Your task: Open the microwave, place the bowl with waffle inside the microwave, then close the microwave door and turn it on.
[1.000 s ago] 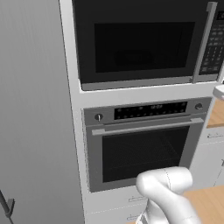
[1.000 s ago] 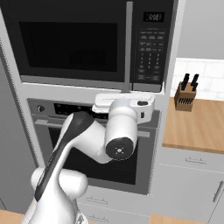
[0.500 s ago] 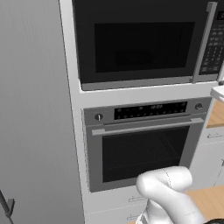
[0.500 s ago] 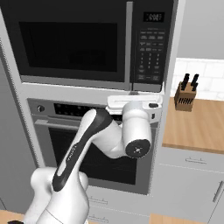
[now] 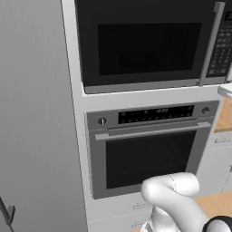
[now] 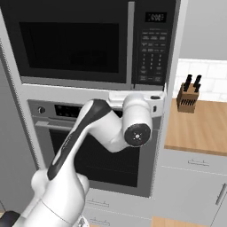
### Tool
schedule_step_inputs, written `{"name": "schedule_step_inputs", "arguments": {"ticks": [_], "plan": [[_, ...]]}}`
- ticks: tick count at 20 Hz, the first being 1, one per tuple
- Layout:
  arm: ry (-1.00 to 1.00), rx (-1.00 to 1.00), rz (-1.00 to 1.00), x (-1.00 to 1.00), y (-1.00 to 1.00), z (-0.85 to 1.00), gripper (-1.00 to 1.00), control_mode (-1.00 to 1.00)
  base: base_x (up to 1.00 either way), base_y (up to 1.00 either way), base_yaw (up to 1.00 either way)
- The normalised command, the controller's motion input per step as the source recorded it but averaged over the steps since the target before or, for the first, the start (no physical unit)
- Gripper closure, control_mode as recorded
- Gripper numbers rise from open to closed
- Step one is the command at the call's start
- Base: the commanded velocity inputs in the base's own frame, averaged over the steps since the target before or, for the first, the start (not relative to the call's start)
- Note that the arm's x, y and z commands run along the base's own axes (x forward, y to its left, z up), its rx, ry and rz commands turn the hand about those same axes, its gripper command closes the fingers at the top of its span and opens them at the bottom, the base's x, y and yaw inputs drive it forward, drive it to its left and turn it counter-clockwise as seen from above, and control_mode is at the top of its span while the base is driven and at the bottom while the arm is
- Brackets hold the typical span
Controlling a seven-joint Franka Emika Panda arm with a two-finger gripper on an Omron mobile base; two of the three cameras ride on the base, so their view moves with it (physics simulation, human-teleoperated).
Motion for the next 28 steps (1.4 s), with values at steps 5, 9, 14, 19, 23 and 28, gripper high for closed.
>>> {"name": "schedule_step_inputs", "arguments": {"ticks": [5, 9, 14, 19, 23, 28], "plan": [[0.08, 0.0, 0.0, 0.0, -0.01, 0.11, 1.0, -1.0, 0.0, 0.0, 0.0], [0.0, 0.0, 0.0, 0.01, -0.03, 0.18, 1.0, -1.0, 0.0, 0.0, 0.0], [0.02, 0.0, 0.0, 0.05, -0.11, 0.01, 1.0, -1.0, 0.0, 0.0, 0.0], [0.04, 0.0, 0.0, 0.14, -0.15, 0.0, 1.0, -1.0, 0.0, 0.0, 0.0], [0.0, 0.0, 0.0, 0.28, 0.0, 0.0, 1.0, -1.0, 0.0, 0.0, 0.0], [0.0, 0.0, 0.0, 0.28, 0.0, 0.0, 1.0, -1.0, 0.0, 0.0, 0.0]]}}
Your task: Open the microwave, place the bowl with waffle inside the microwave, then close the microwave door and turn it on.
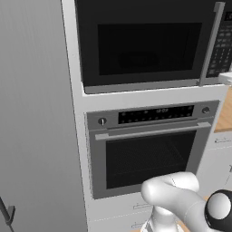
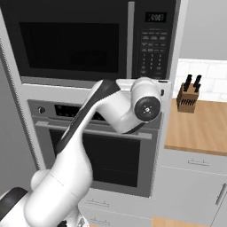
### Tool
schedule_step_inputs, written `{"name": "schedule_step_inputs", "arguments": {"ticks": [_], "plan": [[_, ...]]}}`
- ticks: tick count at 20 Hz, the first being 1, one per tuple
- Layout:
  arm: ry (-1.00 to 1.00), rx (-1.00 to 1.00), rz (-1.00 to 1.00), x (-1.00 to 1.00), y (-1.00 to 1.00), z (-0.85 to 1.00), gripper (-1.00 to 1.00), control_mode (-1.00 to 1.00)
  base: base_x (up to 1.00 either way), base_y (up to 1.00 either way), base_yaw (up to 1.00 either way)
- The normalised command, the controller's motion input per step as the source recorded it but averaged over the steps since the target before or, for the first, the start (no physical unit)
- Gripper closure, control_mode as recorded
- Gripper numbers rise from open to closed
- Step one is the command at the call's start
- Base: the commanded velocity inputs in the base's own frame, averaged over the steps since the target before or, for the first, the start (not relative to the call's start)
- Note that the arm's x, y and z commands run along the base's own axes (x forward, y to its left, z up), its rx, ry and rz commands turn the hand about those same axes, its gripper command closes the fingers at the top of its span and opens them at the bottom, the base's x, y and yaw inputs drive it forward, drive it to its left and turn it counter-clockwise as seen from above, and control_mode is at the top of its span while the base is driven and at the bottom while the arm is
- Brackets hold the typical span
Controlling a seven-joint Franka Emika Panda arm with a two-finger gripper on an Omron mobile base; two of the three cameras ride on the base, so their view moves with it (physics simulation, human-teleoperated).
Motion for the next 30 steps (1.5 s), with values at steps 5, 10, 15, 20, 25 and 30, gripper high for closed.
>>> {"name": "schedule_step_inputs", "arguments": {"ticks": [5, 10, 15, 20, 25, 30], "plan": [[0.0, 0.0, 0.0, 0.07, -0.09, -0.02, 1.0, -1.0, 0.0, 0.0, 0.0], [0.0, 0.0, 0.0, 0.11, -0.04, -0.01, 1.0, -1.0, 0.0, 0.0, 0.0], [0.0, 0.0, 0.0, 0.04, 0.01, -0.01, 1.0, -1.0, 0.0, 0.0, 0.0], [0.03, 0.0, 0.0, 0.36, 0.01, -0.22, 1.0, -1.0, 0.0, 0.0, 0.0], [0.03, 0.0, 0.0, 0.35, 0.0, -0.1, 1.0, -1.0, 0.0, 0.0, 0.0], [0.0, 0.0, 0.0, 0.26, 0.0, 0.0, 1.0, -1.0, 0.0, 0.0, 0.0]]}}
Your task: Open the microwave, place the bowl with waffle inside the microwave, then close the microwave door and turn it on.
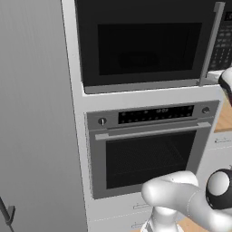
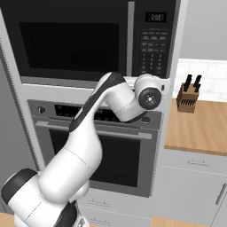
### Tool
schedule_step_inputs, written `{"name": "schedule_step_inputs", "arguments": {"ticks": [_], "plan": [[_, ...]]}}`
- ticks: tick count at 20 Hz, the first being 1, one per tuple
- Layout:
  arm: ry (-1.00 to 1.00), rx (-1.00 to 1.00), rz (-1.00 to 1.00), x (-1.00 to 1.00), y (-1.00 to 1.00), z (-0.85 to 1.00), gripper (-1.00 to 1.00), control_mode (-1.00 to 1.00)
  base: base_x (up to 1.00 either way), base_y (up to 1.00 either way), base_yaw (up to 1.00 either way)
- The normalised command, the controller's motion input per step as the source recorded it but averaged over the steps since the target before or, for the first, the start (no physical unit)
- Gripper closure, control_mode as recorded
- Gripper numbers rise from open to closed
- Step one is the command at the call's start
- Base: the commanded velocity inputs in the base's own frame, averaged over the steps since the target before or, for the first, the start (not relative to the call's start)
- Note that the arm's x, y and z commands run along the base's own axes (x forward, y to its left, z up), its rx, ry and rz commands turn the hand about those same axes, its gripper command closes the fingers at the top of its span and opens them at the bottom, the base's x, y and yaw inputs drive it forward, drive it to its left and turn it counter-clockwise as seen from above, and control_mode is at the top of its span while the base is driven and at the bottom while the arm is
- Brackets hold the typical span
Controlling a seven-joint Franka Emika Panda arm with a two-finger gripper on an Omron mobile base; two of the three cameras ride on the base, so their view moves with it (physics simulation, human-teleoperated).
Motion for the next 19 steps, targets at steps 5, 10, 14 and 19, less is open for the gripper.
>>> {"name": "schedule_step_inputs", "arguments": {"ticks": [5, 10, 14, 19], "plan": [[0.02, 0.0, 0.0, 0.87, 0.0, -0.16, 1.0, -1.0, 0.0, 0.0, 0.0], [0.08, 0.0, -0.01, 1.0, 0.1, -0.62, 1.0, -1.0, 0.0, 0.0, 0.0], [-0.01, 0.0, 0.0, -0.58, 0.08, -0.14, 1.0, -1.0, 0.0, 0.0, 0.0], [-0.12, 0.0, 0.0, -1.0, -0.01, 0.03, 1.0, -1.0, 0.0, 0.0, 0.0]]}}
